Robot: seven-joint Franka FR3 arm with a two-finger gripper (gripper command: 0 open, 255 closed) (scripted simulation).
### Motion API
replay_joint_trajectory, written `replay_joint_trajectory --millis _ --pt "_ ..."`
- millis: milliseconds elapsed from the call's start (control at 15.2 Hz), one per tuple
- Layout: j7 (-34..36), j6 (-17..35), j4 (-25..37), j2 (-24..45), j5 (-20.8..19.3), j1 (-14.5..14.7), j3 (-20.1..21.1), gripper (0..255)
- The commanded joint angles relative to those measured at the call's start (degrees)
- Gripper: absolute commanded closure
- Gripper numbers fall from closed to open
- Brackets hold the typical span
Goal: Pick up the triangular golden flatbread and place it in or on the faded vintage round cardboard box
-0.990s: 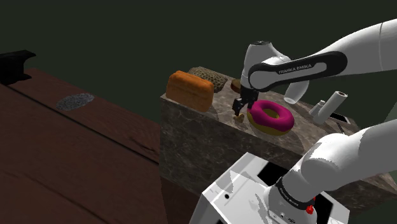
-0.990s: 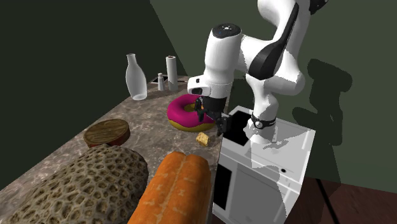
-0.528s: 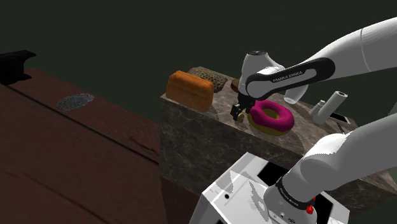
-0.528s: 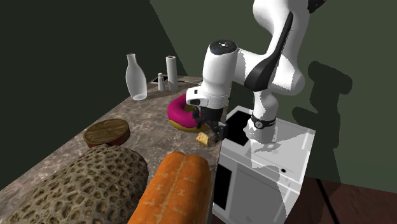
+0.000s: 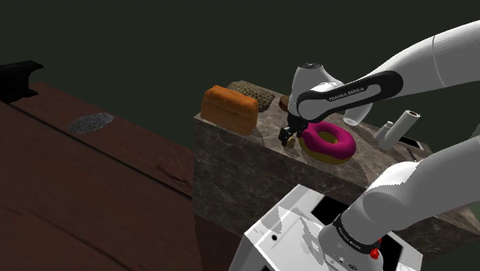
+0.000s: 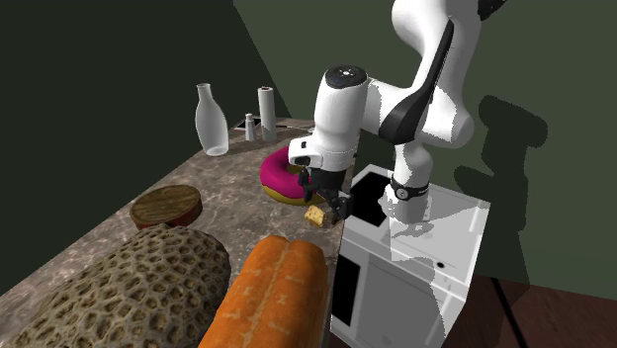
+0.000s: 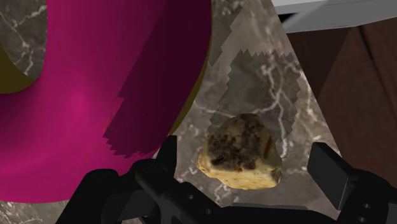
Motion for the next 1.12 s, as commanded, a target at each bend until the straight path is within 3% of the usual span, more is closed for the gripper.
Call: replay_joint_trajectory --millis 0,594,1056 --pt "0.0 -0.2 -0.3 0.1 0.0 -0.1 -0.1 255" --pt "0.0 -0.1 -0.4 0.1 0.0 -0.1 -0.1 255" --pt "-1.3 -6.6 2.3 -3.8 1.1 0.2 0.1 255"
